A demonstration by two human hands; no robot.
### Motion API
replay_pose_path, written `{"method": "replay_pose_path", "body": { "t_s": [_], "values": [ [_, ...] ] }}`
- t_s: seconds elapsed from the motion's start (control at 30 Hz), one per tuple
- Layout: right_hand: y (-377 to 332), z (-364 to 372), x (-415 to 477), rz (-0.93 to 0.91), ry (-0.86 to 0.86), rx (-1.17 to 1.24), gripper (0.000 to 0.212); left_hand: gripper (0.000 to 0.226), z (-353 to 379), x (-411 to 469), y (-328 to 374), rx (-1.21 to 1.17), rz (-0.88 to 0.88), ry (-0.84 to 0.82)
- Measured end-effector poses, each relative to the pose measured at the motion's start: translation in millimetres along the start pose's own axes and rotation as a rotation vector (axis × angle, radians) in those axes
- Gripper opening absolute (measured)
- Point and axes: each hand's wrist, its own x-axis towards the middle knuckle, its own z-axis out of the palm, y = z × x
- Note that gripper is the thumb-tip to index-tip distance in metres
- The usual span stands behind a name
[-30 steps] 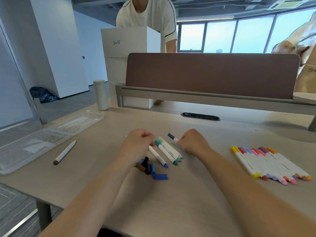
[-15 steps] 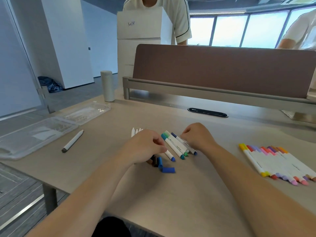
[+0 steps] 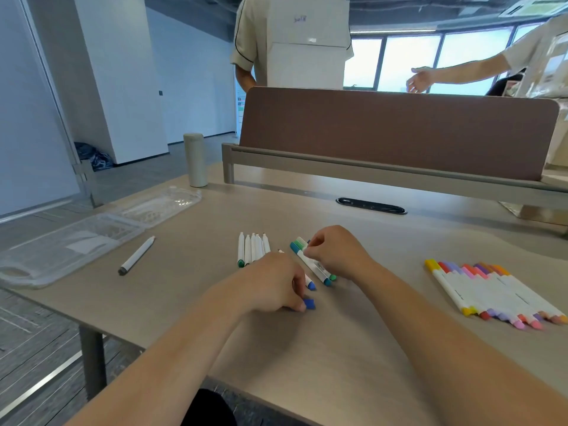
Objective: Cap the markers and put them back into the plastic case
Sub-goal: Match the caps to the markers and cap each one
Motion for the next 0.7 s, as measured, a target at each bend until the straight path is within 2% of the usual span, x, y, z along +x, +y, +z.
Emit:
{"method": "replay_pose_path", "body": {
  "t_s": [0.17,0.3,0.5,0.6,0.7],
  "values": [
    [-12.0,9.0,-4.2,-0.022,-0.102,-0.106,0.021,0.017,-3.5,-1.2,-4.3,-0.077,-0.021,0.080],
    [-16.0,12.1,-2.4,-0.002,-0.137,-0.205,0.029,0.012,-15.8,-6.1,-13.6,-0.250,-0.097,0.192],
    [-28.1,11.2,-11.2,-0.054,-0.082,-0.444,0.018,0.003,-21.6,-4.2,-26.1,-0.514,-0.181,0.397],
    [-27.9,3.3,-12.1,-0.049,-0.043,-0.399,0.025,0.007,-22.2,-0.4,-34.8,-0.644,-0.229,0.471],
    [-25.7,-10.2,-12.0,-0.049,-0.050,-0.261,0.023,0.010,-23.5,0.3,-44.5,-0.739,-0.290,0.537]
  ]
}}
